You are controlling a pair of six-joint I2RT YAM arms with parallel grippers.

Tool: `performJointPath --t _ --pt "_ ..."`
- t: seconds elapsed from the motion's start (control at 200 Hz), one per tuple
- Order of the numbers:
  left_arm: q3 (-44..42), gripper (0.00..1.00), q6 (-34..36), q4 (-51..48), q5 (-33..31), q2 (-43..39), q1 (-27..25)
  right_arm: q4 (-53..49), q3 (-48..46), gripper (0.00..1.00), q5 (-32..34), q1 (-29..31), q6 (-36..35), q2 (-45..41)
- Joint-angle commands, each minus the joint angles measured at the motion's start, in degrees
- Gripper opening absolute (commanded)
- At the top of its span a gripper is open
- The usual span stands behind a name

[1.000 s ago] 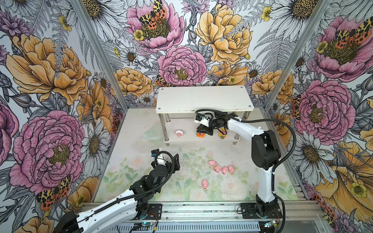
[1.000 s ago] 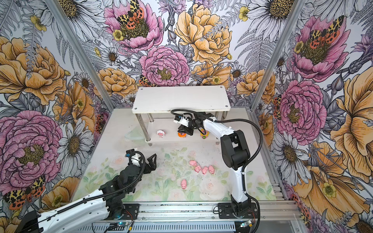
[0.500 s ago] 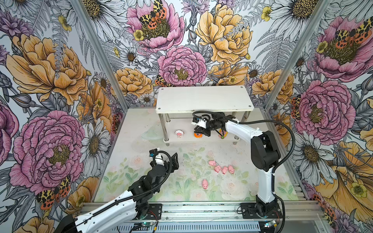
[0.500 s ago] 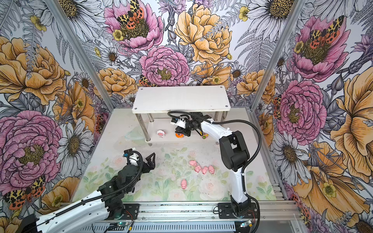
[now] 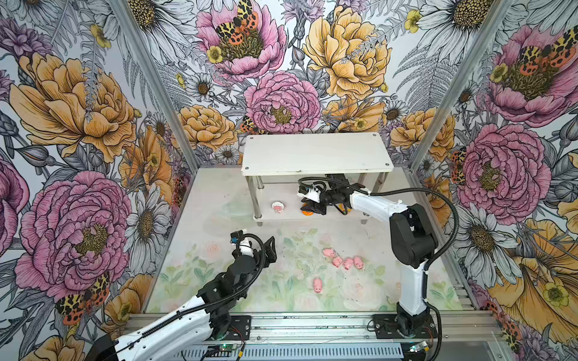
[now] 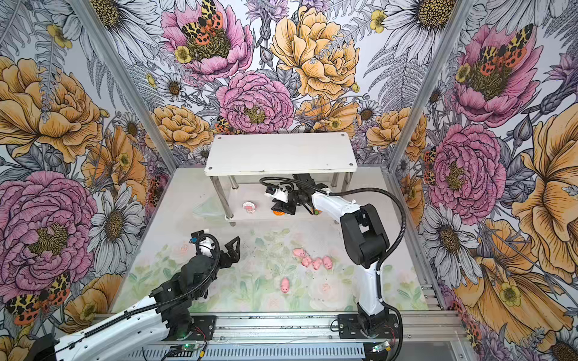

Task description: Place and organize the plastic toys onto the shelf

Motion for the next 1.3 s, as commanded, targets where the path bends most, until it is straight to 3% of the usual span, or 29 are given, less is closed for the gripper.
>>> performJointPath --t 0.0,0.595,1.296 --pt "0.06 0.99 -0.31 -0.81 1.22 -0.54 0.59 1.34 -1.34 0.43 0.75 -0.72 1.63 -1.51" --pt "-0.02 0.99 -0.76 -0.13 1.6 0.49 0.61 2.8 2.59 0.47 -4.71 -2.92 6.08 1.49" --pt "-0.13 0.99 -0.82 0.23 1.87 0.76 0.69 3.78 1.45 0.49 -6.06 -3.04 7.14 0.69"
